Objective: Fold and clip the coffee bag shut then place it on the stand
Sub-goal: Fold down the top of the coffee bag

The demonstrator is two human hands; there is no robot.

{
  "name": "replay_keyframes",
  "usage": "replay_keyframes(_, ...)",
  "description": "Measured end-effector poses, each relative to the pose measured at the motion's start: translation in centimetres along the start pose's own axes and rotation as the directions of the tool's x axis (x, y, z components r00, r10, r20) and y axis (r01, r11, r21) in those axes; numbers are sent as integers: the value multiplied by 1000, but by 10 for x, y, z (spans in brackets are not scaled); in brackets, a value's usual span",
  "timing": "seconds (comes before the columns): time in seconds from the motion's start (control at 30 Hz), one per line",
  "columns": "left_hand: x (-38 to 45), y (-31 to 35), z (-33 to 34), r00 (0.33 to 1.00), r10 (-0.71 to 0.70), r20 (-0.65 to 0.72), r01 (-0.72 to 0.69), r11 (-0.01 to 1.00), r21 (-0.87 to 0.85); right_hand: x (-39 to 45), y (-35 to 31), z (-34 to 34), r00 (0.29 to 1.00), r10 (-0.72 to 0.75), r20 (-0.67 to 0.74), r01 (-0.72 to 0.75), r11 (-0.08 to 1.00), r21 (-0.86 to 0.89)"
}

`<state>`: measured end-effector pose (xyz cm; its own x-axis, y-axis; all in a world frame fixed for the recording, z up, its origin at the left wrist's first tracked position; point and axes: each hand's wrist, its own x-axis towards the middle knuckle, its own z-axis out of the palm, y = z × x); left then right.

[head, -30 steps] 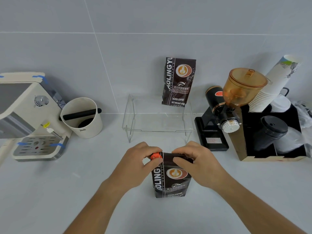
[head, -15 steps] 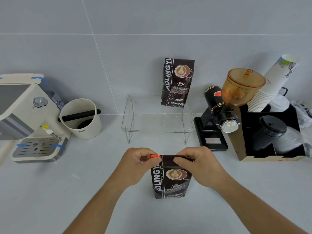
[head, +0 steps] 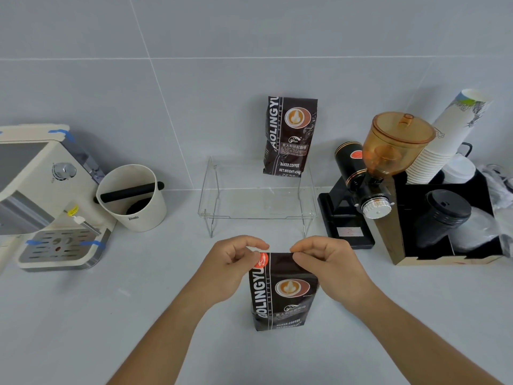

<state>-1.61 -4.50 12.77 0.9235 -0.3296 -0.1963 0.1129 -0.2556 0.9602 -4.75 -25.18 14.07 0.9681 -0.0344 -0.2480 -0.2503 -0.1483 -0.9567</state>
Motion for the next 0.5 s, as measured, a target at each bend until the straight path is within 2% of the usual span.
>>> replay_keyframes(0.07,2,3,4,998,-41,-52,42,999,6,1,2,0,1000,9,5,-9,999,-47)
replay_keyframes(0.13,3,6,7,988,-112,-108,110,994,-25,0,4,-3,997,-35,71,48,979,-197)
replay_keyframes(0.23,4,7,12,967,-211,-143,202,977,-73,-3,7,-6,983,-94,156,156,877,-454)
replay_keyframes(0.3,5,8,13,961,-235,-145,229,971,-63,-3,7,-5,980,-118,159,182,850,-494)
replay_keyframes(0.4,4,8,11,966,-243,-93,243,970,-17,-2,9,-5,976,-139,168,207,832,-514)
replay_keyframes(0.5,-1,3,2,974,-223,50,217,971,102,-1,13,-6,970,-156,186,233,812,-535)
